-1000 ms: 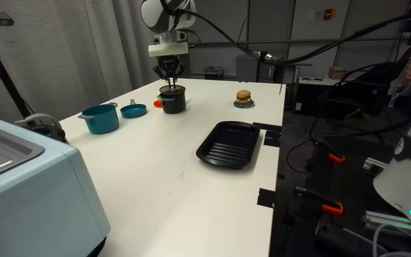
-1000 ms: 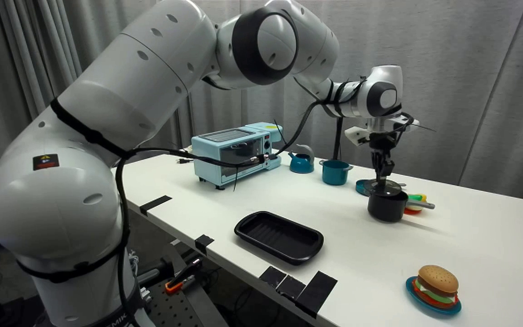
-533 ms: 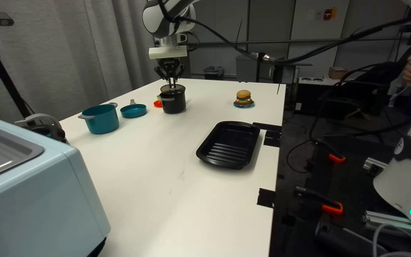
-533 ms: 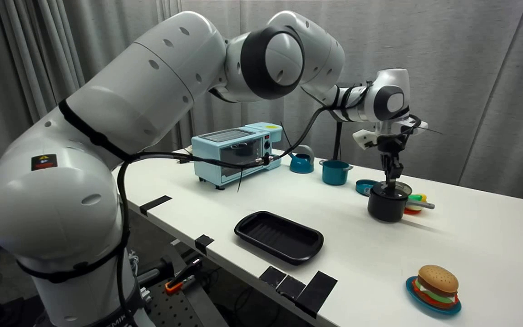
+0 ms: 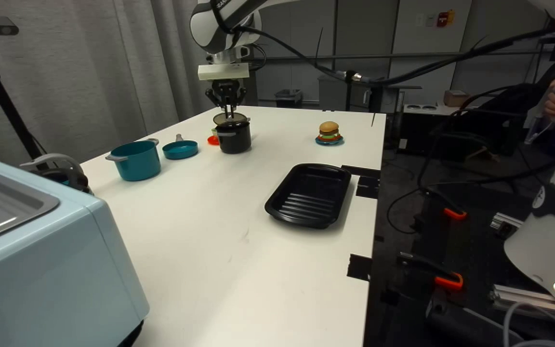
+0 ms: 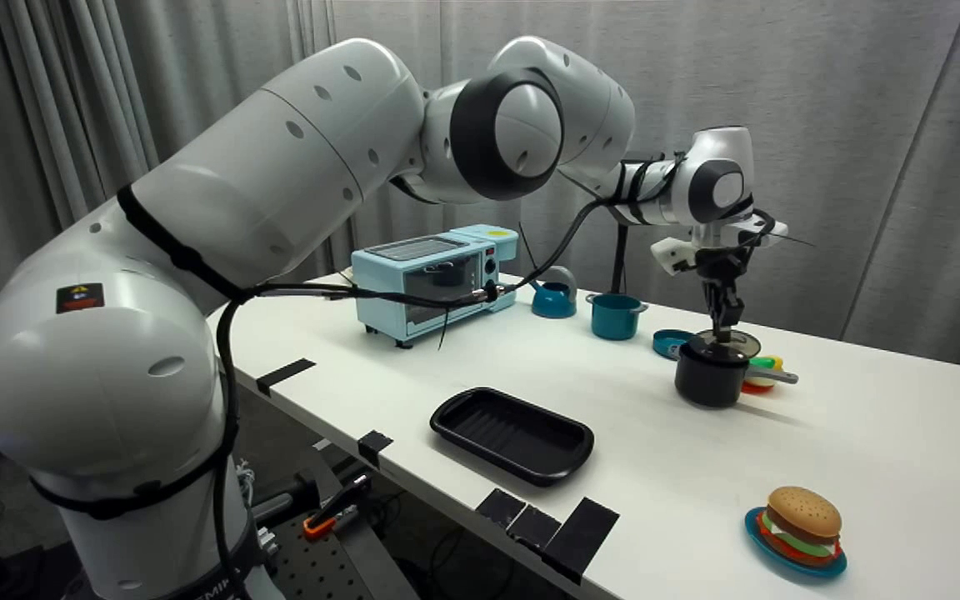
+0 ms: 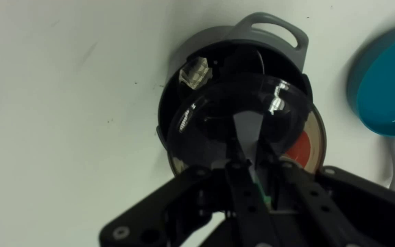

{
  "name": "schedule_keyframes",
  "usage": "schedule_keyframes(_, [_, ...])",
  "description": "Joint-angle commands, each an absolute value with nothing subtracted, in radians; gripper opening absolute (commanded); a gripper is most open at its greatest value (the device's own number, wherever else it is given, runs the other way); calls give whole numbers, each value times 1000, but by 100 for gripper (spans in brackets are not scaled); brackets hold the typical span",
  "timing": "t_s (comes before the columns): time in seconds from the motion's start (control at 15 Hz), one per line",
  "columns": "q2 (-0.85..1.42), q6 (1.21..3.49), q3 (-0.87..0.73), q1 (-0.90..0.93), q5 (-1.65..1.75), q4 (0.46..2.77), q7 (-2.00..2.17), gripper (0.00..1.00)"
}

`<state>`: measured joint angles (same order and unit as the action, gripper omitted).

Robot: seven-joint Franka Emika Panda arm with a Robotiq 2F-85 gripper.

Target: Put the black lid on top of the black pot

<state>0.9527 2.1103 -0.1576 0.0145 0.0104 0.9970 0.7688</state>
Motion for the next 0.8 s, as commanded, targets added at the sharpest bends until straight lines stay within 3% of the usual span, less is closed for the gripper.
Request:
schedule_keyframes(0.0, [1006,2063,-154,3,3,899,772,4])
schedule_keyframes(0.07, [1010,2054,-152,2,1,894,770,40])
schedule_keyframes(0.13, [1011,2049,-150,-1,-1,891,768,41])
schedule_keyframes(0.27, [1011,2041,-147,-5,-3,889,761,54])
schedule_keyframes(0.6, [969,2060,-136,-18,-14,946,742,94])
schedule_keyframes(0.73, [944,2072,-136,-20,-13,978,738,100])
